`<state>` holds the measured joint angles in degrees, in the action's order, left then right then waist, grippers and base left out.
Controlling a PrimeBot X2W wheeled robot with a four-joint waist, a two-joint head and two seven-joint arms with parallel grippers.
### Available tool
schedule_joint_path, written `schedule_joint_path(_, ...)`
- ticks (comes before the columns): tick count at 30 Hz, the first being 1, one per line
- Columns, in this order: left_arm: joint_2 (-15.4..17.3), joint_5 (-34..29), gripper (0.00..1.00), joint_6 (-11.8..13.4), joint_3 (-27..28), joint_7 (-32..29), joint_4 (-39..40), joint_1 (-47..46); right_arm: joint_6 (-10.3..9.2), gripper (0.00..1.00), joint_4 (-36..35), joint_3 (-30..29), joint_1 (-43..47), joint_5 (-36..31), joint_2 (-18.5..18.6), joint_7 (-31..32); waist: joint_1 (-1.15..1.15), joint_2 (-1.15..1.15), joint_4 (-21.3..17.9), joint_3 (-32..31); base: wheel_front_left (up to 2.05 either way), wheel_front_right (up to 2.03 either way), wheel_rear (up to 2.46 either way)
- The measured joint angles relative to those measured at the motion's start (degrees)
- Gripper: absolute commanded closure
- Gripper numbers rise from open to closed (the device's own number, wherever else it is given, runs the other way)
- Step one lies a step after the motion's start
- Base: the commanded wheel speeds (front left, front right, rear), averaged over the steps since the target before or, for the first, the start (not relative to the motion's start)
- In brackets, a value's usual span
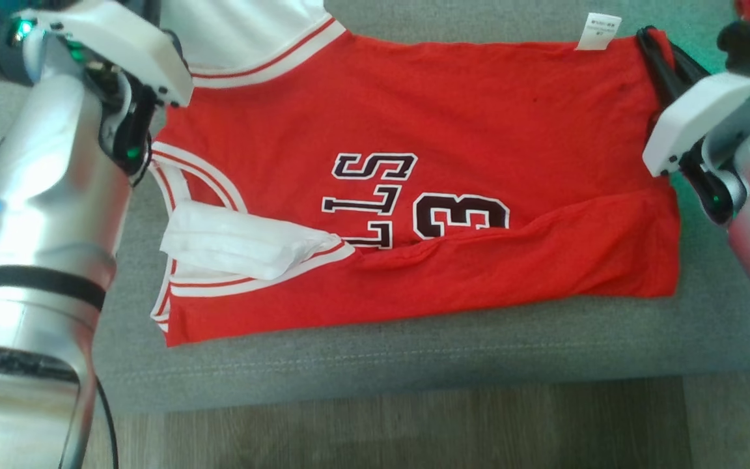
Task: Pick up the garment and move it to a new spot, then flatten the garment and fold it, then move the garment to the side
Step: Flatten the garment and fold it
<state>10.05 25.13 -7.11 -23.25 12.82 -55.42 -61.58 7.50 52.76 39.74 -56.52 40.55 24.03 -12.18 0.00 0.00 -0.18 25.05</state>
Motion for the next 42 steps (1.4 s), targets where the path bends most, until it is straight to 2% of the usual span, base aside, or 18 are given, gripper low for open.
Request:
schedule_joint_path(9,0.33,2.88,1.00,-0.01,0.34,0.46,4.52,6.33,0.00,1.00,-1.85,-0.88,3.46,1.20,2.00,-2.21,0.00,0.00,1.45,-3.68,0.00,0.00,0.00)
schedule_joint_path(17,1.32,4.46,1.00,-0.02,-0.33,-0.69,11.61,12.40,0.00,1.00,-4.86,-4.70,7.91,0.18,4.00,-2.29,0.00,0.00,3.50,-6.02,0.00,0.00,0.00)
schedule_joint_path(28,5.44,6.82,1.00,-0.02,-2.64,-5.23,22.16,22.54,0.00,1.00,-8.16,-5.38,13.69,-0.22,5.73,-2.29,0.00,0.00,5.34,-8.75,0.00,0.00,0.00)
schedule_joint_path(36,9.28,7.80,1.00,0.02,-4.69,-10.12,31.15,30.38,0.00,1.00,-11.31,-4.95,17.13,1.38,8.83,-2.23,0.00,0.00,6.07,-9.84,0.00,0.00,0.00)
schedule_joint_path(42,11.79,8.46,1.00,0.40,-5.79,-13.40,36.48,34.40,0.01,1.00,-15.73,-1.97,20.05,3.22,11.40,1.46,0.00,0.00,5.84,-10.31,0.00,0.00,0.00)
